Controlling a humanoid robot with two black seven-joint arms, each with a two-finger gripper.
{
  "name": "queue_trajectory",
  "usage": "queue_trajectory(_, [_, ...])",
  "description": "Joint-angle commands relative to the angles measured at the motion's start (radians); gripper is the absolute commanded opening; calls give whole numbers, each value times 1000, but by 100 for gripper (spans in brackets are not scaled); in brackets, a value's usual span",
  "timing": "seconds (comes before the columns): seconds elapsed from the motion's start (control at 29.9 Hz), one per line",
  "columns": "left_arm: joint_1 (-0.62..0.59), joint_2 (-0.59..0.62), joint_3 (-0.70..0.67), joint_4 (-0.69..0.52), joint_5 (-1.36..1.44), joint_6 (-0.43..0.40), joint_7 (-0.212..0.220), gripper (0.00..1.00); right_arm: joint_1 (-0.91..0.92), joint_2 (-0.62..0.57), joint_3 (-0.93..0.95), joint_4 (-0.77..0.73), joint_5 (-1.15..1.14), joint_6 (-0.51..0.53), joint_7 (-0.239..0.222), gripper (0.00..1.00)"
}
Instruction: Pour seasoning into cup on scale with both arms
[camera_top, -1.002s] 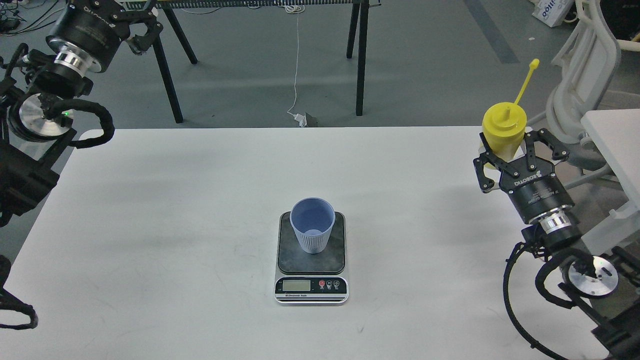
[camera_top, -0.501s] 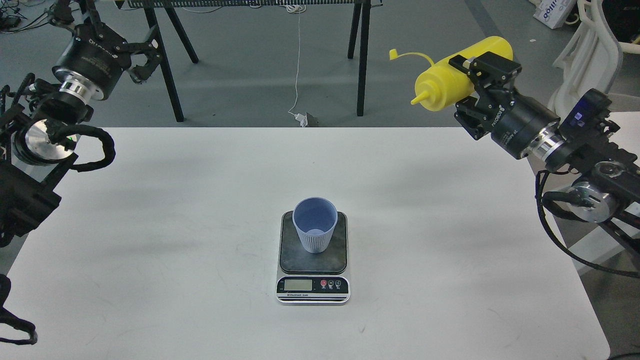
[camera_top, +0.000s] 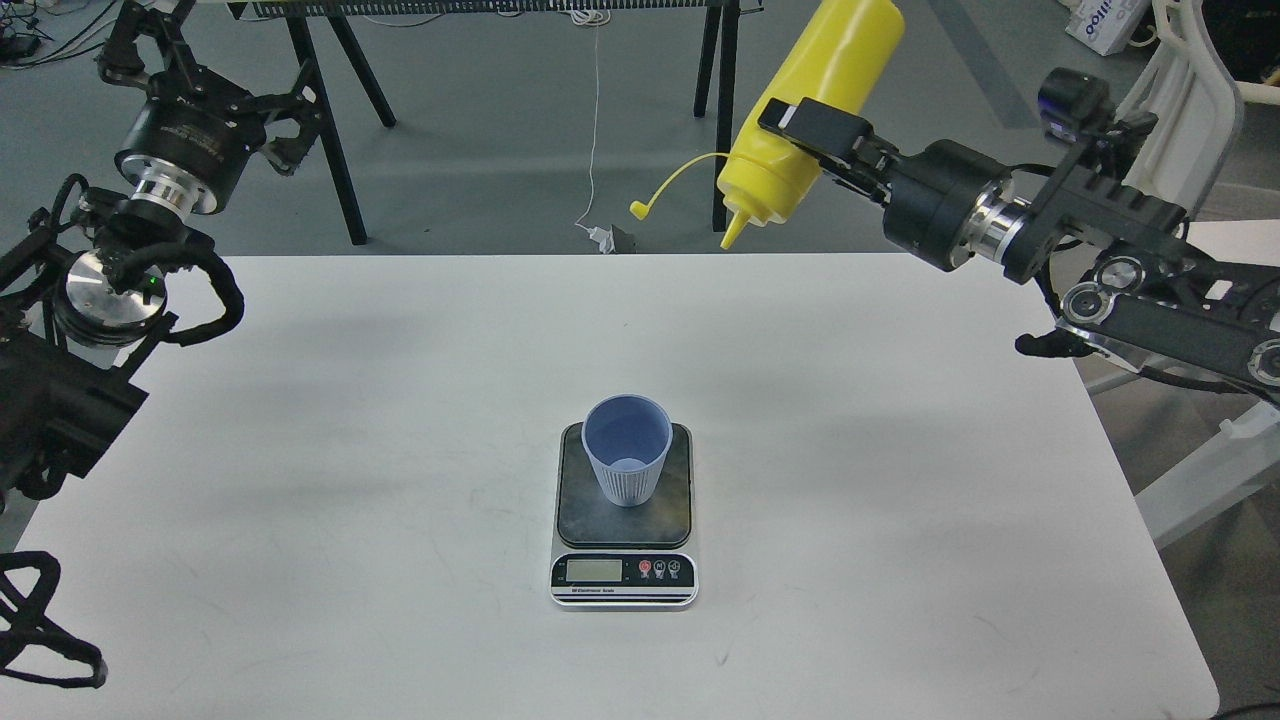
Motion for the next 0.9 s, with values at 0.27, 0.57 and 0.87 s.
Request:
queue_trajectory(0.27, [2,12,0,0,-1,-7,0,100,75,253,-258,-58,-161,-196,7,43])
queue_trajectory(0.57, [2,20,0,0,3,-9,1,100,-31,348,-267,-193,-301,-293,50,43])
queue_trajectory(0.87, [2,21,0,0,3,-7,-8,100,-46,368,-272,-242,-416,-293,50,43])
